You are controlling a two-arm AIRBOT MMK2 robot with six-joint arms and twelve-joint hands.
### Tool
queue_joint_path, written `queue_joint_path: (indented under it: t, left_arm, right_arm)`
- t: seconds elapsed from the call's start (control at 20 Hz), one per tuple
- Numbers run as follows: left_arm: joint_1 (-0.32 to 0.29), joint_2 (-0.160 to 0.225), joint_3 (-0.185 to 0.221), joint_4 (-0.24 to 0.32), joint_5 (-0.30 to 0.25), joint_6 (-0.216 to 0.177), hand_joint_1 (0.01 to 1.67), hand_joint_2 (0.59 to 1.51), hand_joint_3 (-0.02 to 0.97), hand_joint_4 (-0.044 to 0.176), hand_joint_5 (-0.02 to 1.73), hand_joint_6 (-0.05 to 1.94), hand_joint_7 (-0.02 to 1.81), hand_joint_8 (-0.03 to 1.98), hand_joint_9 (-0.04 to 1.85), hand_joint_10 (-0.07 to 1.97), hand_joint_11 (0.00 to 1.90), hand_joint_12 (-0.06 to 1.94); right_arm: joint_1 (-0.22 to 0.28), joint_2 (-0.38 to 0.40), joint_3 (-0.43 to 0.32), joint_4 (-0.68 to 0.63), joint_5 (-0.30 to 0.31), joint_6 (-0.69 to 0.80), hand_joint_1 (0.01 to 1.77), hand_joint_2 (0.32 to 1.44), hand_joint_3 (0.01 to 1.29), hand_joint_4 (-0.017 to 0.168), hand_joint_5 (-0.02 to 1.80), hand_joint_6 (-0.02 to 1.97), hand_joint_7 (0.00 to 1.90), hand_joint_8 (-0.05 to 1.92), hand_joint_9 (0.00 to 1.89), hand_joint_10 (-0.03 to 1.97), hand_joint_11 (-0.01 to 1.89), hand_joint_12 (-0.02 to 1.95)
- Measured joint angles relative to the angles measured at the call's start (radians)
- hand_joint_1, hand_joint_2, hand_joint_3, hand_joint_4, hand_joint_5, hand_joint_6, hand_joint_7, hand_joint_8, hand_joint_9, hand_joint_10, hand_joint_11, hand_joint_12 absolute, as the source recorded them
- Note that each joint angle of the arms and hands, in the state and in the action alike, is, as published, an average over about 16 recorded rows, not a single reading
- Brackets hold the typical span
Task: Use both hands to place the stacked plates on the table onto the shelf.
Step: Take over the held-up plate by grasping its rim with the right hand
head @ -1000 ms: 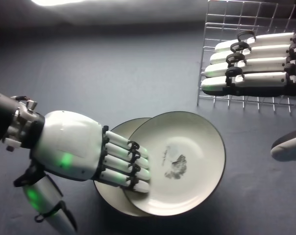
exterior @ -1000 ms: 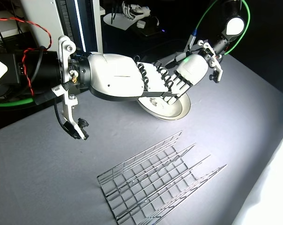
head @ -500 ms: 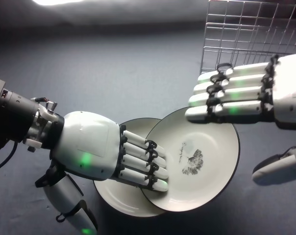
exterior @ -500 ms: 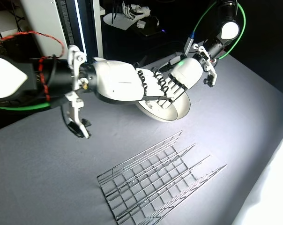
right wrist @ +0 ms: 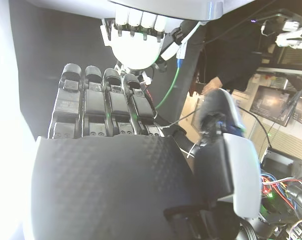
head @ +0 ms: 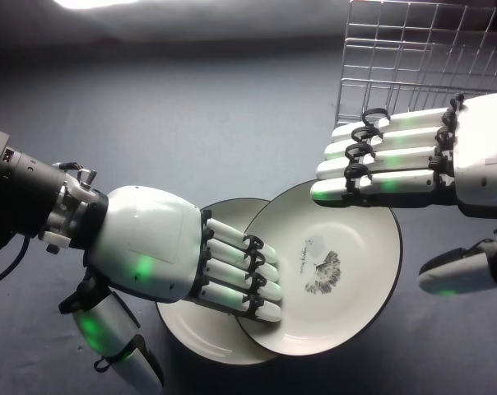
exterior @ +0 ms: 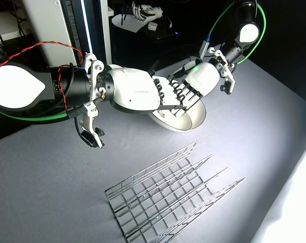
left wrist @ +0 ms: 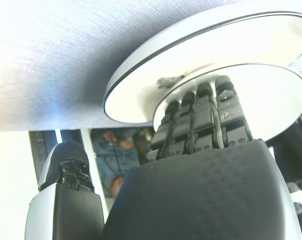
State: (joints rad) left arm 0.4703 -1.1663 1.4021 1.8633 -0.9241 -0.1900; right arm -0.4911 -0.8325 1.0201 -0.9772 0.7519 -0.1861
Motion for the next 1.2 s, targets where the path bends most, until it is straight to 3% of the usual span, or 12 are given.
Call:
queue_joint_path:
  t: [0.65,0.9,1.2]
  left_arm:
    - [-0.006,-0.002,0.005,0.004,-0.003,-0.009,0.01,1.105,0.022,-0.006,-0.01,-0.03,-0.01,-0.03,0.01,0.00,0.01,0.01]
    - [-0.008,-0.004,0.009,0.004,-0.006,-0.012,0.02,1.101,0.021,-0.005,-0.01,-0.03,-0.01,-0.03,0.01,0.00,0.01,0.01]
    - [-0.011,-0.008,0.015,0.005,-0.009,-0.013,0.02,1.096,0.021,-0.004,-0.01,-0.03,-0.01,-0.03,0.01,0.00,0.01,0.01]
  right_arm:
    - [-0.001,-0.006,0.002,-0.002,-0.001,0.002,1.15,0.97,0.01,-0.005,0.20,0.03,0.11,0.02,0.09,0.02,0.02,0.52]
    - [-0.006,-0.021,0.002,-0.007,-0.002,0.003,1.25,0.94,0.01,-0.005,0.27,0.03,0.19,0.02,0.15,0.02,0.02,0.76]
    - [-0.012,-0.057,0.004,-0.013,-0.017,0.006,1.23,0.96,0.01,-0.005,0.32,0.03,0.25,0.02,0.20,0.02,0.02,0.85]
